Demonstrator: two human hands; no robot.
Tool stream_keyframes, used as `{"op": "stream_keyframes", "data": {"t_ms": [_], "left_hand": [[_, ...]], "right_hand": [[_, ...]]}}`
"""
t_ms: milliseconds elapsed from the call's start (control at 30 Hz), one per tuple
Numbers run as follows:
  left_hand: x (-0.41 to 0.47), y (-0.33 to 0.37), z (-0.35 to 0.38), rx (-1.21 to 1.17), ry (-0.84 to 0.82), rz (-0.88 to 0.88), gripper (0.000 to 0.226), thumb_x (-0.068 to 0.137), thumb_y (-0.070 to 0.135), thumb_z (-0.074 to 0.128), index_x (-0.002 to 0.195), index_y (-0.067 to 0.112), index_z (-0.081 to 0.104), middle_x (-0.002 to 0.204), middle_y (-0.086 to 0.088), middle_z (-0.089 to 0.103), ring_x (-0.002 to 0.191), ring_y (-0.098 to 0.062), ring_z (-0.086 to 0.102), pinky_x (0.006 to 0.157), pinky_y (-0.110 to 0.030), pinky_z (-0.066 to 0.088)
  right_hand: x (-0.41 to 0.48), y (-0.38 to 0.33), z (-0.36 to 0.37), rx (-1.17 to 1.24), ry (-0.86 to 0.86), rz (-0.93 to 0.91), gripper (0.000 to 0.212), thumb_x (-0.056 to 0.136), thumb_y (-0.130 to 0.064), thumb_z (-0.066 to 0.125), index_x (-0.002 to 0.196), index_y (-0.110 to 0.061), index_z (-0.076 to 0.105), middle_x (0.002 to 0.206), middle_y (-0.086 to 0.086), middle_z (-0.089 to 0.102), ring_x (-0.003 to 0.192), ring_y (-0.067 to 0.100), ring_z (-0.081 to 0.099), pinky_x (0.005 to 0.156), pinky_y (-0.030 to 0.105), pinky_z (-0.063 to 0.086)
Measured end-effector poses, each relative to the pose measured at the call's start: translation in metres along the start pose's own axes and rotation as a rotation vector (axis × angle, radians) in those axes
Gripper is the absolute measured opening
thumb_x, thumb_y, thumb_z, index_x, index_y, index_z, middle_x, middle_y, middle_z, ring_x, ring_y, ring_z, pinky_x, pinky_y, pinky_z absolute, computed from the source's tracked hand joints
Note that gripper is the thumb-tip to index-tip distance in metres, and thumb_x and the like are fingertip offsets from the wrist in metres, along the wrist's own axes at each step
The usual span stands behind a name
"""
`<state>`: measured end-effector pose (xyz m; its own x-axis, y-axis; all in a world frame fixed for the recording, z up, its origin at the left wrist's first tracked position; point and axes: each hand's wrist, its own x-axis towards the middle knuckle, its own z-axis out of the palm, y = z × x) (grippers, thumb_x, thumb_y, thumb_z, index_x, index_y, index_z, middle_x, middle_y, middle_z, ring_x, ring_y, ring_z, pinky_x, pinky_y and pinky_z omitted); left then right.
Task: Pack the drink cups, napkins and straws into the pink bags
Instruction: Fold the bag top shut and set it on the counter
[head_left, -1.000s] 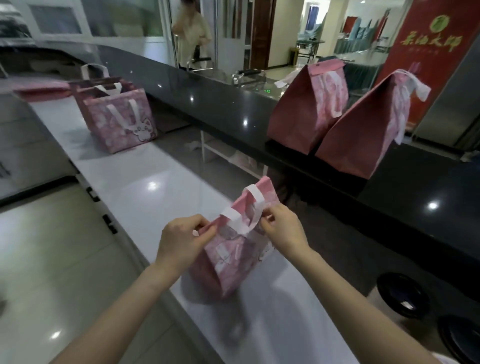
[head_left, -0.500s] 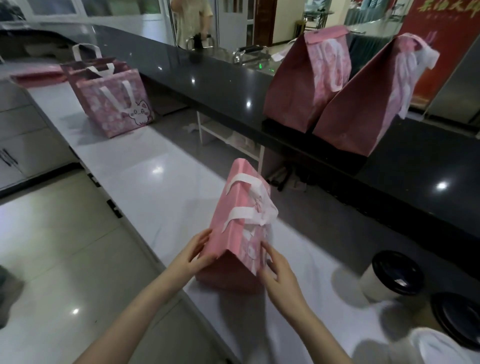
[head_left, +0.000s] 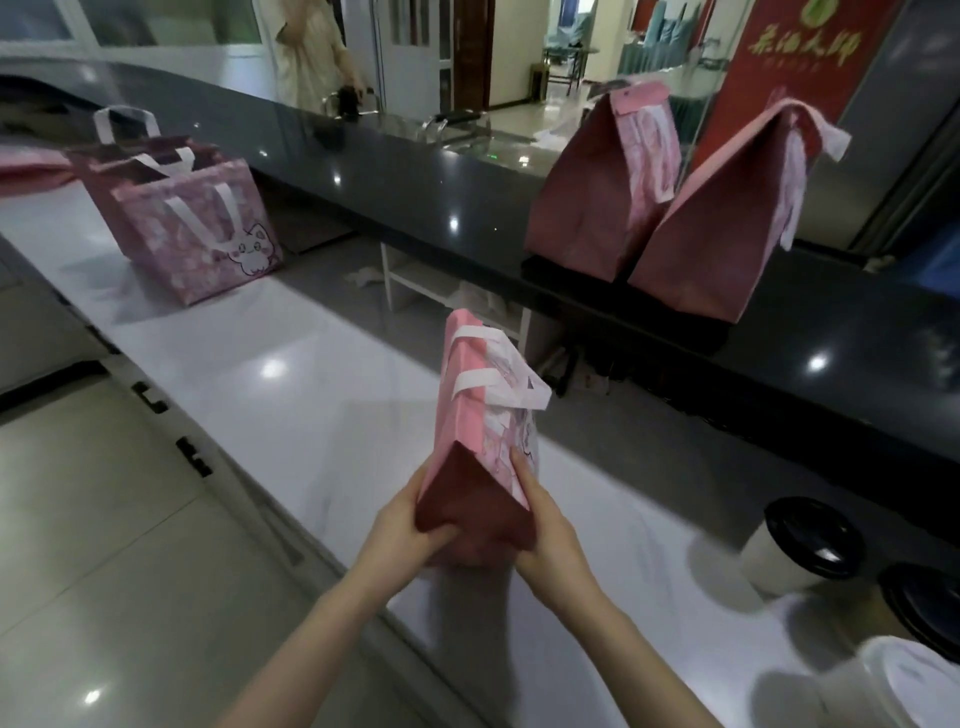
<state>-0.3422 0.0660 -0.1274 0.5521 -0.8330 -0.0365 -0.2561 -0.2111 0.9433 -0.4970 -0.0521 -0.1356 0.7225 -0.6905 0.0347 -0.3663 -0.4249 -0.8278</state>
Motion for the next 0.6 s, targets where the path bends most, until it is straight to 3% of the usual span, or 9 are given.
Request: {"op": "stream_keyframes", "data": {"t_ms": [67,167,233,300,367,533,600], "left_hand": [[0.009,0.003,-0.026,-0.002,0.020,0.038,0.080,0.059,0.018,0.069,0.118,0.063,0.041,0.103,0.039,0.063,0.099,0.019,0.056,0.077,0.000,0.041],[0.029,0.010,-0.079,0.010,0.049,0.108,0.077,0.059,0.017,0.066,0.121,0.057,0.043,0.101,0.028,0.066,0.094,0.017,0.058,0.073,0.000,0.040],[0.047,0.017,-0.116,0.020,0.048,0.162,0.077,0.060,0.016,0.066,0.126,0.051,0.046,0.099,0.022,0.067,0.091,0.013,0.060,0.071,-0.001,0.042],[0.066,0.025,-0.148,0.001,0.046,0.212,0.074,0.063,0.012,0.067,0.124,0.050,0.048,0.095,0.021,0.068,0.090,0.008,0.062,0.069,-0.004,0.045],[0.082,0.038,-0.173,-0.027,0.064,0.276,0.070,0.063,0.013,0.066,0.119,0.053,0.050,0.094,0.023,0.068,0.088,0.004,0.063,0.067,-0.006,0.047],[0.125,0.070,-0.204,-0.101,0.090,0.421,0.066,0.068,0.017,0.069,0.122,0.050,0.051,0.098,0.024,0.068,0.090,0.002,0.065,0.068,-0.009,0.050],[0.146,0.081,-0.205,-0.119,0.093,0.468,0.067,0.073,0.009,0.073,0.120,0.051,0.052,0.099,0.025,0.067,0.091,0.003,0.064,0.066,-0.007,0.048]], "right_hand": [[0.013,-0.021,0.015,0.028,0.048,0.020,0.108,0.070,-0.012,0.074,0.137,-0.070,0.011,0.146,-0.027,0.037,0.128,0.002,0.042,0.089,0.001,0.037],[0.039,-0.061,0.046,0.068,0.128,0.039,0.102,0.074,-0.015,0.069,0.136,-0.071,0.012,0.142,-0.019,0.047,0.121,0.005,0.051,0.083,0.005,0.042],[0.059,-0.091,0.063,0.092,0.204,0.029,0.098,0.075,-0.017,0.067,0.137,-0.069,0.013,0.132,-0.014,0.054,0.115,0.008,0.056,0.084,0.012,0.047],[0.079,-0.118,0.076,0.125,0.270,0.000,0.096,0.074,-0.018,0.066,0.138,-0.068,0.016,0.128,-0.021,0.054,0.115,0.007,0.056,0.089,0.026,0.053],[0.097,-0.142,0.080,0.129,0.331,-0.035,0.098,0.075,-0.012,0.067,0.138,-0.067,0.016,0.128,-0.025,0.054,0.115,0.005,0.056,0.088,0.030,0.054],[0.138,-0.189,0.065,0.074,0.433,-0.081,0.104,0.077,-0.010,0.070,0.136,-0.071,0.011,0.119,-0.052,0.042,0.105,-0.018,0.048,0.078,0.001,0.040],[0.154,-0.200,0.053,0.059,0.468,-0.088,0.105,0.077,-0.008,0.069,0.136,-0.071,0.010,0.125,-0.042,0.047,0.107,-0.012,0.050,0.077,-0.001,0.038]]}}
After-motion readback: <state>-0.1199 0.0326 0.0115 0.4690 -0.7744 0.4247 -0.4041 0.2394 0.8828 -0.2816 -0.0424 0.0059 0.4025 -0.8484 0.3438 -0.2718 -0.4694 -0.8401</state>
